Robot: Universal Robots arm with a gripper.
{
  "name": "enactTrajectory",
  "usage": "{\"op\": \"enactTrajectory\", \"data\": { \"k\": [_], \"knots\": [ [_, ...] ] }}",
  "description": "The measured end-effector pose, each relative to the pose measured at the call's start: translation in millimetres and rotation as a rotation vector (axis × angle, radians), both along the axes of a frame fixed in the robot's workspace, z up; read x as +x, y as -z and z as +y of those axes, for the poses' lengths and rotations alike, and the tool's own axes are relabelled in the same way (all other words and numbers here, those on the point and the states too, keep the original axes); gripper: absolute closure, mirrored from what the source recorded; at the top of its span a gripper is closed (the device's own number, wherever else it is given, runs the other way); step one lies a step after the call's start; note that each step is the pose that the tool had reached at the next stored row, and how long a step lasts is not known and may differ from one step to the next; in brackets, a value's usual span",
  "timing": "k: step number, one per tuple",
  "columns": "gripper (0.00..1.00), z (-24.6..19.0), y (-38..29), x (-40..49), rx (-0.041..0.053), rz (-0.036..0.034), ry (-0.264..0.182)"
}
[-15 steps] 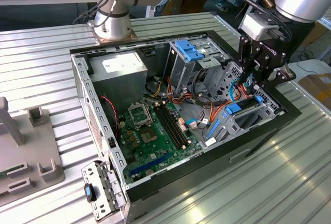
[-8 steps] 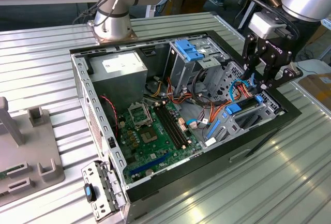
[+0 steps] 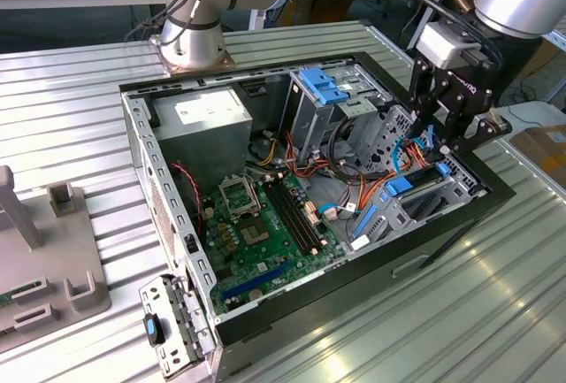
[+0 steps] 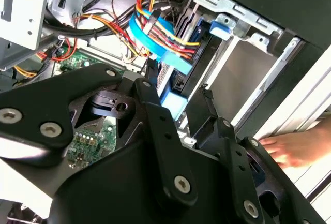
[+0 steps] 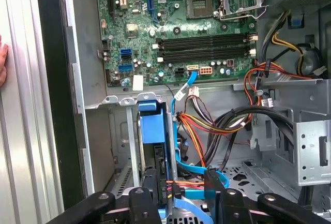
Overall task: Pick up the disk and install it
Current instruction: 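Insert the second disk wire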
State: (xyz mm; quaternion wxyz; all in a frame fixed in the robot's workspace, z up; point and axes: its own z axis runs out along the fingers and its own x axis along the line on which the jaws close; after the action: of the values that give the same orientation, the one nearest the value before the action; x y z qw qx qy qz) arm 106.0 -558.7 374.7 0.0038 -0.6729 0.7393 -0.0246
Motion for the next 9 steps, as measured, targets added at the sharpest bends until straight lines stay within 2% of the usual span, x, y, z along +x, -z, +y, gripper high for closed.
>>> {"op": "enactTrajectory", "data": {
  "k": [3,5,9],
  "knots": [
    [0.51,0.2,-1.1,-0.3,-0.0001,-0.0001,0.000],
    [0.51,0.6,-8.4,-0.3,-0.0006,0.0000,0.000],
    [0.51,0.6,-10.8,3.6,-0.0029,0.0007,0.003]
  ]
}}
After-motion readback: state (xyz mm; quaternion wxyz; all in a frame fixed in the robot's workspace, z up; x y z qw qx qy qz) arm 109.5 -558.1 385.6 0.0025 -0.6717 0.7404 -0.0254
